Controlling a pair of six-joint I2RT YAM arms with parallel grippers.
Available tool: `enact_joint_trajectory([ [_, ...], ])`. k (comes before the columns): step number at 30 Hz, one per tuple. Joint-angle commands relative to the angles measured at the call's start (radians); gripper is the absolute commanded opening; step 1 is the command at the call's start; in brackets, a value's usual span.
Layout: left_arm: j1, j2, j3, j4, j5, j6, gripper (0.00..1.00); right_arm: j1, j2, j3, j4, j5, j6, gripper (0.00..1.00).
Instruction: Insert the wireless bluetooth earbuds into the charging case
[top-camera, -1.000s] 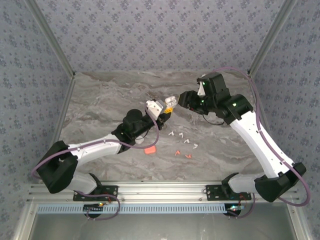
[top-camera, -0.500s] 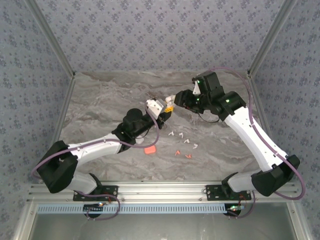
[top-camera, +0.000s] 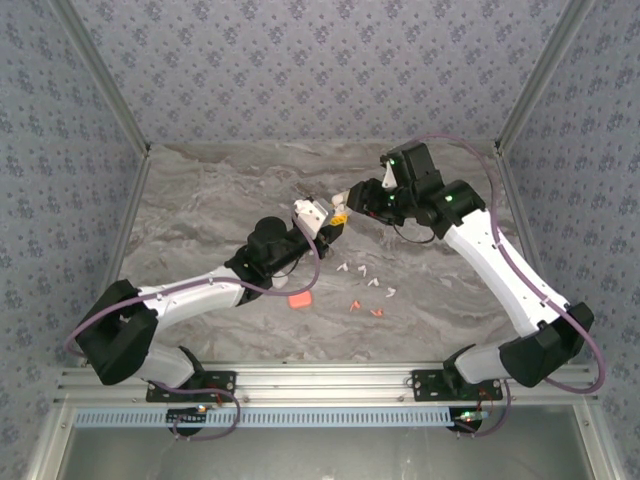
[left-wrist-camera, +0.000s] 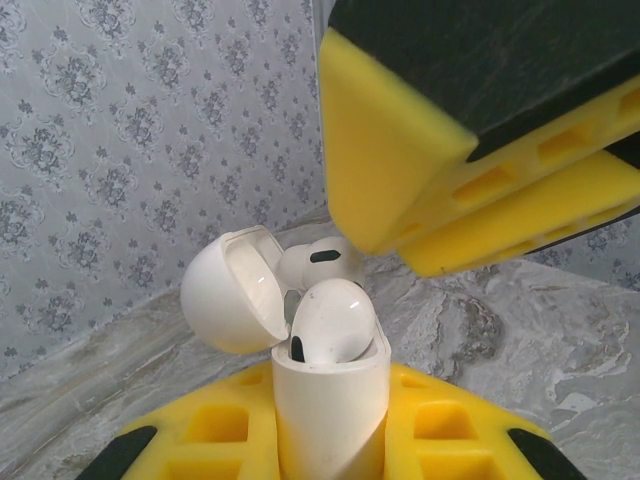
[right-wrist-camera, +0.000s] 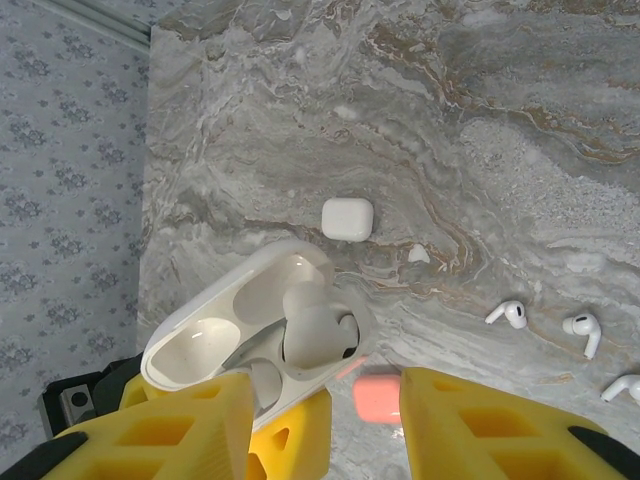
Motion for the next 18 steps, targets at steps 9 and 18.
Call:
enact_joint_trajectory([
  [9,-0.009,-0.004,0.034,0.043,0.023,0.018,0.0,0.007,0.021,0.043,0.006,-0.01,-0.007,0.42],
  [18,-0.008,-0.005,0.033,0.046,0.024,0.016,0.0,0.008,0.03,0.042,-0.004,-0.008,-0.016,0.37],
])
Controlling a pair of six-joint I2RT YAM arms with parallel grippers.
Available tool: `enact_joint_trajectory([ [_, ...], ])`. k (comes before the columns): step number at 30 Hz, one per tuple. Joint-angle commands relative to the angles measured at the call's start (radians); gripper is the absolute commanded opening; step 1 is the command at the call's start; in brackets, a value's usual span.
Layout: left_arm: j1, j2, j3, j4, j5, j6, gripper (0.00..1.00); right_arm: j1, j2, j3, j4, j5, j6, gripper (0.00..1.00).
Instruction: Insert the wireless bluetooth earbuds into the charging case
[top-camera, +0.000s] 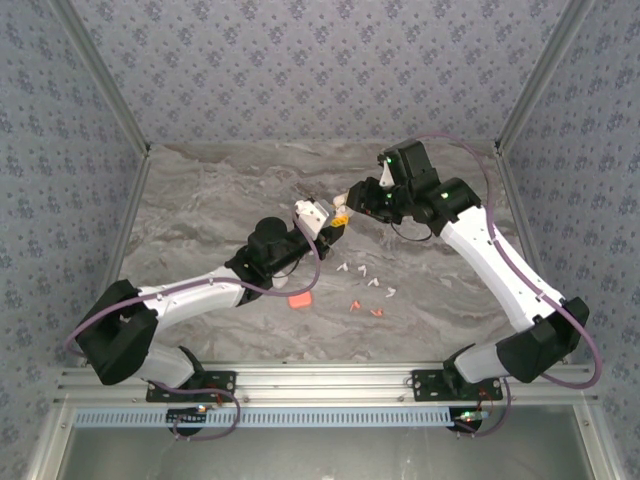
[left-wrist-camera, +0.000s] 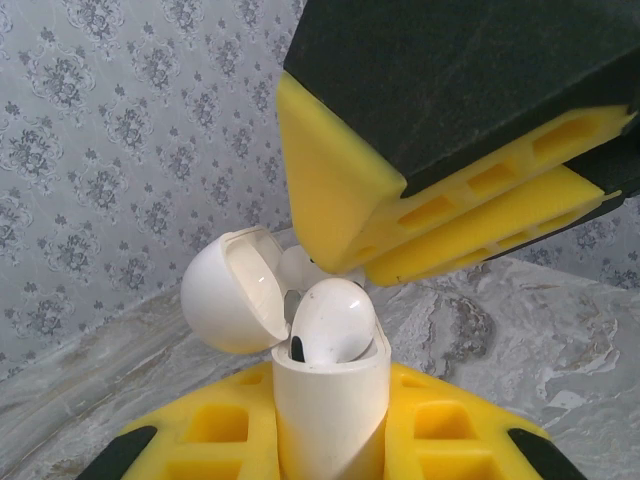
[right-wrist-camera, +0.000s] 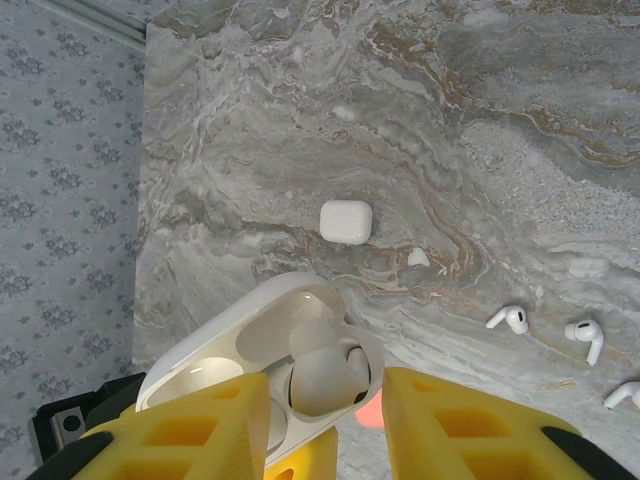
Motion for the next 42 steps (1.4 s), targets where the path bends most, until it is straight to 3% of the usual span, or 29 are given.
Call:
enact_joint_trajectory([
  [1,-0.004,-0.006,0.033,0.046,0.013,0.015,0.0,0.008,0.008,0.03,-0.009,-0.006,-0.012,0.36],
  [20,-0.005,-0.041,0.004,0.061,0.024,0.015,0.0,0.006,0.011,0.04,-0.048,-0.004,-0.08,0.27],
  [42,0.06,-0.084,-0.048,0.109,0.178,-0.049,0.0,-0.03,-0.005,0.056,-0.055,-0.149,-0.224,0.27],
])
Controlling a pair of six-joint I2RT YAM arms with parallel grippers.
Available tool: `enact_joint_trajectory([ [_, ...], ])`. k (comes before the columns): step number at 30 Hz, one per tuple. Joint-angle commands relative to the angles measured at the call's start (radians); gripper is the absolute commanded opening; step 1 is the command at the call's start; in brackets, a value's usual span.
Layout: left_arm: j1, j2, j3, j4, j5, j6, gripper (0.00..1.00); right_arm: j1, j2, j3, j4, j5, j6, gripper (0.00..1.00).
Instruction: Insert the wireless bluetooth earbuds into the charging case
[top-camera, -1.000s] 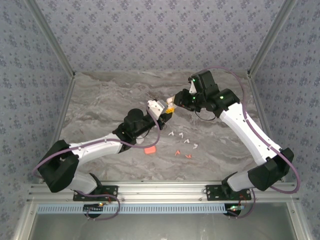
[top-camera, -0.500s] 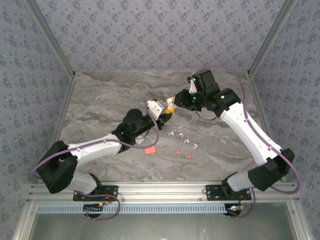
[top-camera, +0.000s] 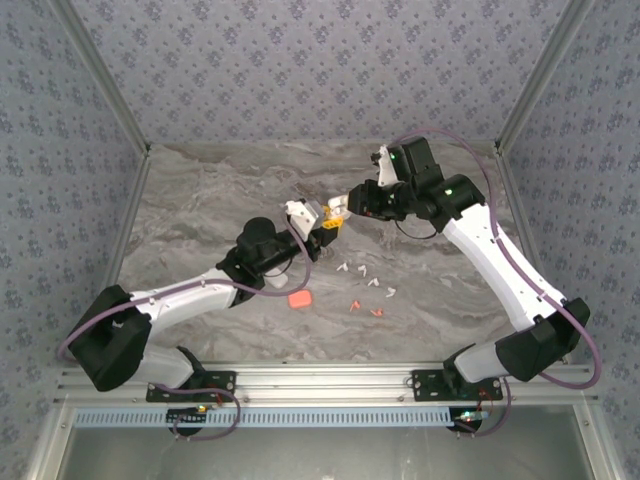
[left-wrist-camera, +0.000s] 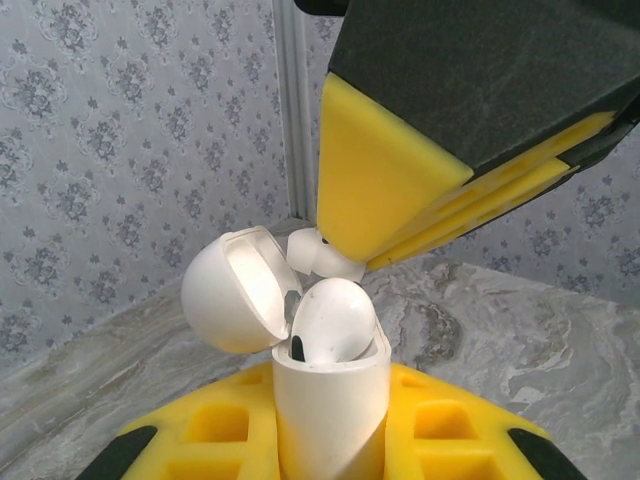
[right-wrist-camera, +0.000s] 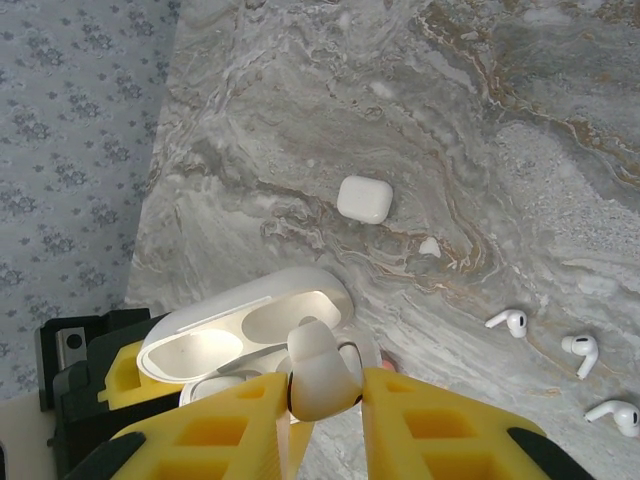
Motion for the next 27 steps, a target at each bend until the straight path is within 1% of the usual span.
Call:
enact_joint_trajectory([
  [1,0.009,-0.037,-0.003,0.078,0.046,-0.025,0.0,-0.008,-0.01,0.023,-0.013,-0.043,-0.041,0.27],
  [15,0.029,-0.036,-0.003,0.089,0.109,-0.054,0.0,-0.017,-0.009,0.003,0.021,-0.087,-0.062,0.28],
  [23,0.03,-0.026,-0.002,0.086,0.114,-0.061,0.0,-0.018,-0.01,-0.005,0.044,-0.105,-0.059,0.3],
  [27,0.03,-0.028,-0.003,0.089,0.114,-0.061,0.0,-0.02,-0.009,0.002,0.023,-0.068,-0.062,0.31],
])
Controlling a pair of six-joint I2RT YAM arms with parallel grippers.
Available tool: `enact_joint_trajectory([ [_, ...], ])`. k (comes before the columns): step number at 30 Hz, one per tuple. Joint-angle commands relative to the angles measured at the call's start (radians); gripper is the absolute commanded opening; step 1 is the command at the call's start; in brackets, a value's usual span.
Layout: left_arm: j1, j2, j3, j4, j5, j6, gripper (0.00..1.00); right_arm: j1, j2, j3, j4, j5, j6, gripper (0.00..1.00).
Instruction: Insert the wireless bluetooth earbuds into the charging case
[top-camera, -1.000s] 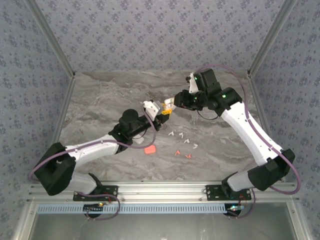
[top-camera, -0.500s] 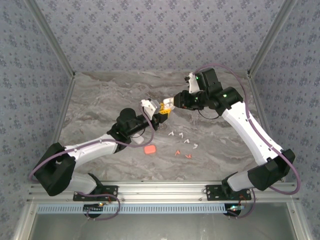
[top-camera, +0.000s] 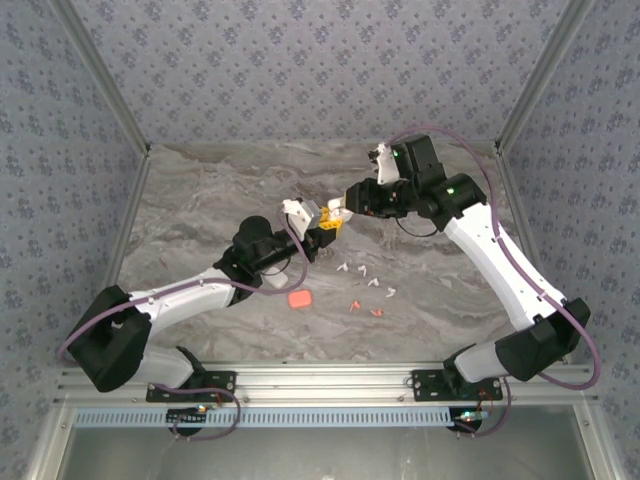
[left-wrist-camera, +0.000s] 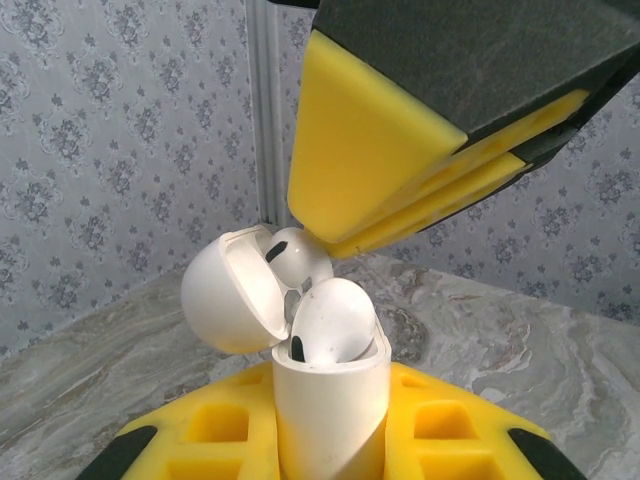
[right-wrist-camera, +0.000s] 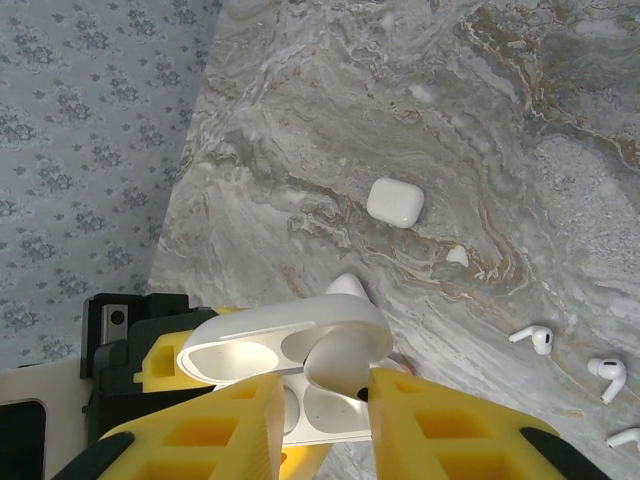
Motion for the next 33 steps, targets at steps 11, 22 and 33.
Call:
enact_joint_trajectory([
  [11,0.005,-0.028,0.007,0.068,0.021,-0.011,0.0,-0.008,-0.005,0.016,-0.071,0.078,-0.028,0.33],
  [22,0.004,-0.027,0.005,0.067,0.015,-0.007,0.0,-0.012,-0.019,0.021,-0.059,0.055,-0.03,0.36],
  [33,0.003,-0.001,0.012,0.18,0.013,0.074,0.0,0.02,-0.094,0.065,0.012,0.16,-0.011,0.7],
])
